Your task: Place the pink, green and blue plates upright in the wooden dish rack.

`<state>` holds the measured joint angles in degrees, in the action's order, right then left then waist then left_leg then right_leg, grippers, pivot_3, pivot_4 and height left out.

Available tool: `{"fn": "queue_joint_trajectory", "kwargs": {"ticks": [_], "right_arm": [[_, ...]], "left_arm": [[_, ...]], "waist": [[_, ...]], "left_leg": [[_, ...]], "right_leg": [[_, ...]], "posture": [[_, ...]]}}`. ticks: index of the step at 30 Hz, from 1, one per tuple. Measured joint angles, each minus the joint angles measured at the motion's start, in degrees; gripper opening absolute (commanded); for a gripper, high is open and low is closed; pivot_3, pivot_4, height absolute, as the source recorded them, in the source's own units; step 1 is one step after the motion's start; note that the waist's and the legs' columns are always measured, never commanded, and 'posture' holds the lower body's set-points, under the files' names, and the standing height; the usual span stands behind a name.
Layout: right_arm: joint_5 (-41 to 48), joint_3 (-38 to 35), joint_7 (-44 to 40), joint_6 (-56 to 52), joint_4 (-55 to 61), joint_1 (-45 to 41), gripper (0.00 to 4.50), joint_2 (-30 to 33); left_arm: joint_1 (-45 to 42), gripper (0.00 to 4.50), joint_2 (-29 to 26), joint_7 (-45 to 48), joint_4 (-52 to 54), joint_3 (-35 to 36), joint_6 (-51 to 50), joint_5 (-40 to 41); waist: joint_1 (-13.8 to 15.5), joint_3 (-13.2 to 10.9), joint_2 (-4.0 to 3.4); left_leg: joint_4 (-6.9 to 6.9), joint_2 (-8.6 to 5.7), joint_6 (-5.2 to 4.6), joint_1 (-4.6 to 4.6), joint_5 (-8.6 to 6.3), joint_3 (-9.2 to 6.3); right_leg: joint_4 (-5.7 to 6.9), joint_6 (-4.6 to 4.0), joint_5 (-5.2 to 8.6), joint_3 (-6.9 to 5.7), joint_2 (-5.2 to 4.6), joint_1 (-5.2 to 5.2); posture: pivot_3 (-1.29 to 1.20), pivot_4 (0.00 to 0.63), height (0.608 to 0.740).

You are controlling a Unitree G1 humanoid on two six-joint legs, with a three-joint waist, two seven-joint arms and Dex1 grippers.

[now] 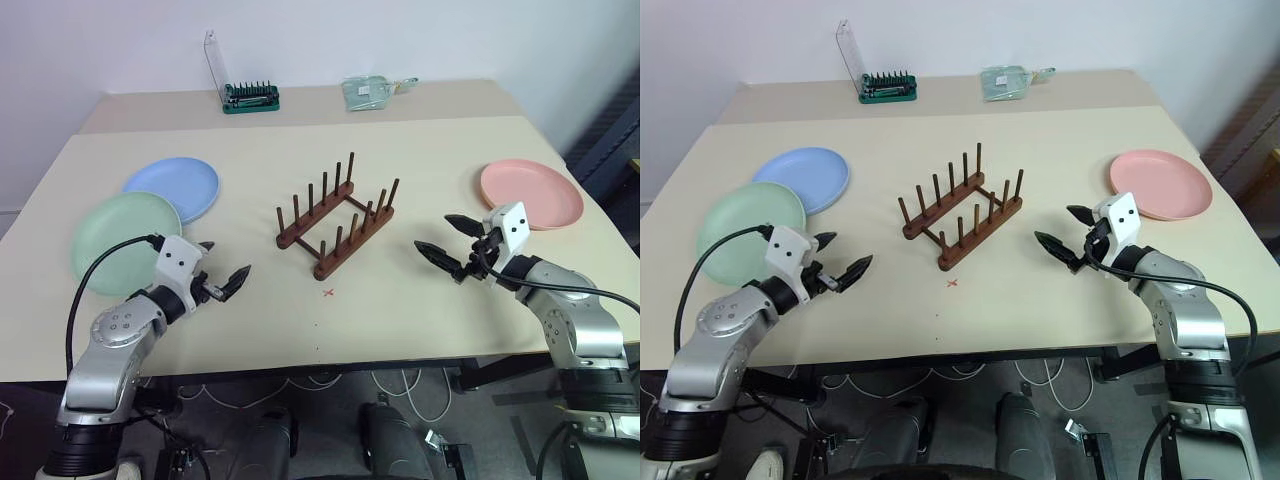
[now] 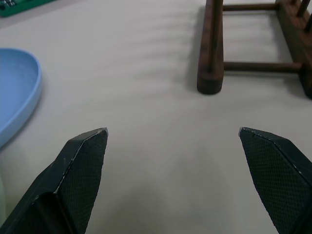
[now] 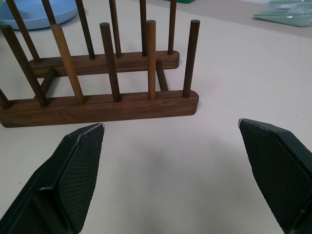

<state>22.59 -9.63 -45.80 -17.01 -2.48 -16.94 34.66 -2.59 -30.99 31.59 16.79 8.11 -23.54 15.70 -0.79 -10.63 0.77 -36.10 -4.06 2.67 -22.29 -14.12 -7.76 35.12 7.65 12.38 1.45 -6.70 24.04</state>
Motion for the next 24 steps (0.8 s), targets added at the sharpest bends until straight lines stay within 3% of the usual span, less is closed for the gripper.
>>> {"fn": "queue_joint_trajectory", "kwargs": {"ticks": [24], "right_arm": [[-1.7,2.5,2.9,1.7,0.2,-0.7,4.5,-4.8]], "left_arm": [[2.3,4.43,-2.0,2.1,-0.9,0.6,0.3,0.1]], "waist": [[0.0,0.0,-0.01]], "left_leg": [[0.01,0.0,0.0,-0.01,0.0,0.0]], "right_leg": [[0.01,0.0,0.0,0.0,0.0,0.02]], "posture": [[0.0,0.15,0.74]]}}
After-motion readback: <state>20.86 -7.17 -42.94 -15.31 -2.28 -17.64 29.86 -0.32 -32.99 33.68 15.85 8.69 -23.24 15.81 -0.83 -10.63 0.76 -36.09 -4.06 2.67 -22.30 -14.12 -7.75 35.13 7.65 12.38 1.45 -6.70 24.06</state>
